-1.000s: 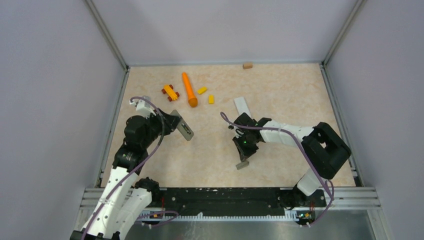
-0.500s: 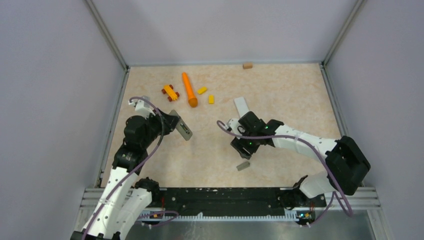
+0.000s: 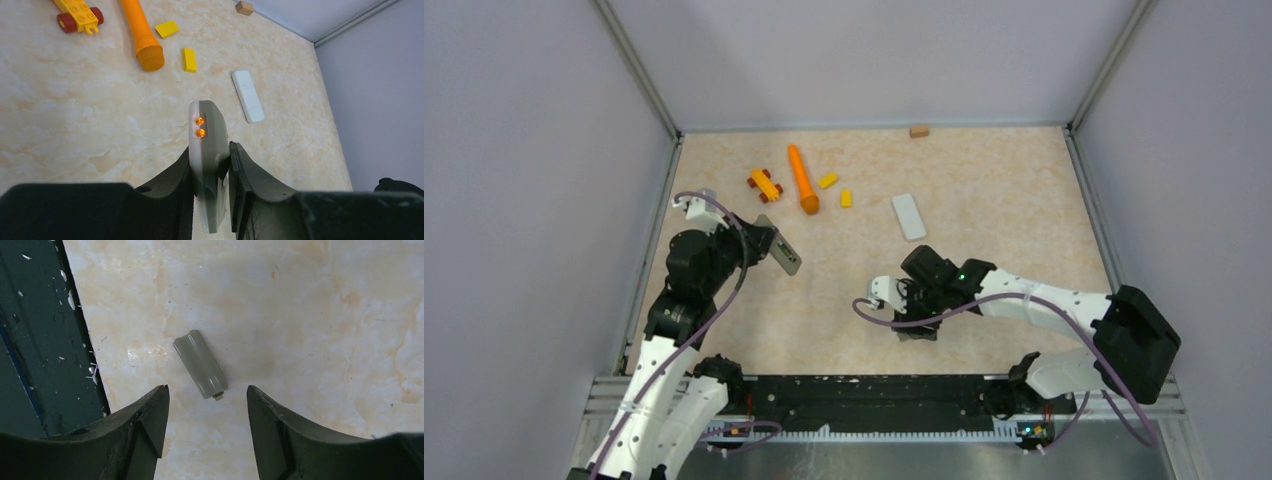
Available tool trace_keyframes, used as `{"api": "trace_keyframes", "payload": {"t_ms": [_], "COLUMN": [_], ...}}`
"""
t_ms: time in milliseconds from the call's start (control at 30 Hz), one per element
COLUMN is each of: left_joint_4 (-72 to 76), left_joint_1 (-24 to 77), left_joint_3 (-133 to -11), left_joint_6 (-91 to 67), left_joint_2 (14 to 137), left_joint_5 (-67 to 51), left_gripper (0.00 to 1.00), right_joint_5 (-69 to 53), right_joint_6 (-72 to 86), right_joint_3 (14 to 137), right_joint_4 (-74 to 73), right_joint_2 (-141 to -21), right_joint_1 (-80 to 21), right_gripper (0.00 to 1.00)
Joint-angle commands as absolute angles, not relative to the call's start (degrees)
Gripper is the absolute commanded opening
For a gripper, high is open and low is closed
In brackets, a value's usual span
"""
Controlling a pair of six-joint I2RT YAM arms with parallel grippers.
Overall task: Load the batteries into the remote control
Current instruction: Move the battery cover to the center of the board.
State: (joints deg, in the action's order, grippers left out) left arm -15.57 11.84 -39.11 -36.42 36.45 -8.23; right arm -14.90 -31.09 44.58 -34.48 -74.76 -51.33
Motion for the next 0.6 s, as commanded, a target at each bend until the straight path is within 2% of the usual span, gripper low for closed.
{"api": "trace_keyframes", "payload": {"t_ms": [0,267,567], "left_joint_4": [-12.8,-11.8,-11.0], "left_joint_1": [11.2,10.7,10.2], "left_joint_3": [-41.5,-40.7,-40.7], "left_joint_6": [-36.1,-37.3,-37.5], "left_joint_2": [36.9,37.1,38.3], "left_joint_5": [-8.8,-10.0,-11.1], "left_gripper": [0.00,0.00,0.00], "right_joint_5": [-14.8,-10.0,-10.0], "right_joint_6": [-34.6,-37.6,-38.7], "right_joint_3": [44.4,45.8,45.7], "right_joint_4": [-31.6,-33.4,-31.6], "right_joint_2": [-76.9,-82.5,-84.3], "right_joint_1": [-53.3,-53.8,-53.8], "right_gripper": [0.59,0.57,0.57]}}
